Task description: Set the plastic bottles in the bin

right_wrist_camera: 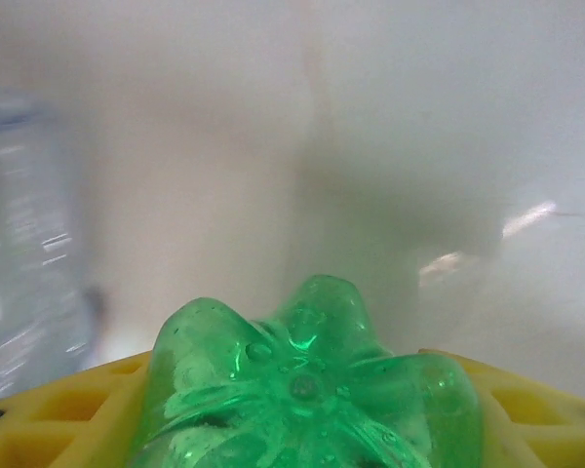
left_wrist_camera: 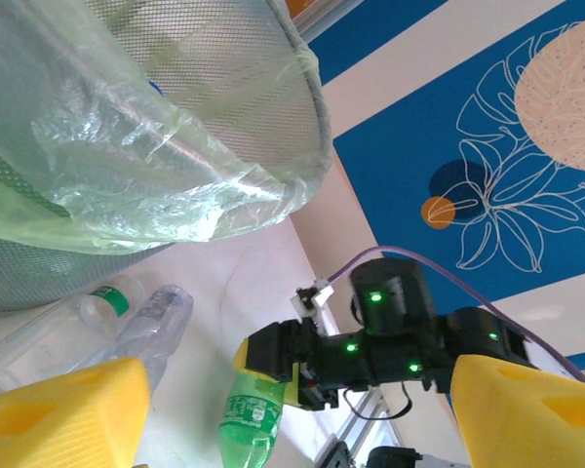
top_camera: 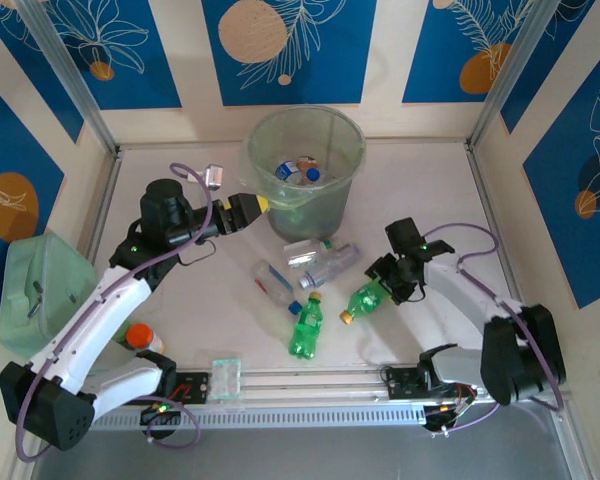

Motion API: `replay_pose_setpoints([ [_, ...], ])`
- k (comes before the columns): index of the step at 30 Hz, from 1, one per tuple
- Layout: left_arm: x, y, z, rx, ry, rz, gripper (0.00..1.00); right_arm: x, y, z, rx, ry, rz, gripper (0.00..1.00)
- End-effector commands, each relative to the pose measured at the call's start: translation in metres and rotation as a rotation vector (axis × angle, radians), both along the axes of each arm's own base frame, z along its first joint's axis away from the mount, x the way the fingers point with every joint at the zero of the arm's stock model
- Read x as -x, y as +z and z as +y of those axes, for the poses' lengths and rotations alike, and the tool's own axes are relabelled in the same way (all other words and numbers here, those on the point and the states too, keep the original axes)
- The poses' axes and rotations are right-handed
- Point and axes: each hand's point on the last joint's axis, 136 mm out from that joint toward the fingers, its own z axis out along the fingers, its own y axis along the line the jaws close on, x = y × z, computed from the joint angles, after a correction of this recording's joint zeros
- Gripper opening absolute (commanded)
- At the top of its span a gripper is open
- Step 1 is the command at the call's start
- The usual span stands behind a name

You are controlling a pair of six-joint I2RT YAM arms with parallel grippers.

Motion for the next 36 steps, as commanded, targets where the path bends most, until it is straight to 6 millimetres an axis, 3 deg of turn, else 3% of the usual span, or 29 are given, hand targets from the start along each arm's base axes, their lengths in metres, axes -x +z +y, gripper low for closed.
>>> replay_pose_setpoints([
  [1, 0.004, 0.012, -0.008, 0.056, -0.05, -0.021, 0.87, -0.014, 0.057, 0.015, -0.035, 0.094, -0.183, 0.53],
  [2, 0.005, 0.013, -0.01, 0.066, -0.06, -0.021, 0.97, -0.016, 0.071, 0.019, -0.045, 0.116, -0.228, 0.52],
  [3, 0.006, 0.015, -0.012, 0.077, -0.075, -0.023, 1.0, -0.017, 0.084, 0.023, -0.056, 0.143, -0.276, 0.52],
  [12, 0.033, 0.029, -0.055, 0.187, -0.318, -0.016, 1.0, -0.024, 0.222, 0.079, -0.211, 0.386, -0.711, 0.52],
  [20, 0.063, 0.044, -0.08, 0.247, -0.473, -0.049, 1.0, -0.037, 0.312, 0.096, -0.38, 0.373, -0.93, 0.52],
  [22, 0.069, 0.042, -0.085, 0.246, -0.495, -0.046, 0.94, -0.041, 0.33, 0.099, -0.419, 0.37, -0.971, 0.52],
  [25, 0.075, 0.041, -0.091, 0.247, -0.528, -0.042, 0.82, -0.048, 0.345, 0.103, -0.453, 0.363, -0.998, 0.52],
  [28, 0.079, 0.043, -0.094, 0.253, -0.55, -0.047, 0.76, -0.052, 0.353, 0.107, -0.475, 0.365, -1.012, 0.52],
  [36, 0.083, 0.039, -0.097, 0.252, -0.579, -0.035, 0.63, -0.056, 0.353, 0.109, -0.497, 0.347, -1.017, 0.52],
])
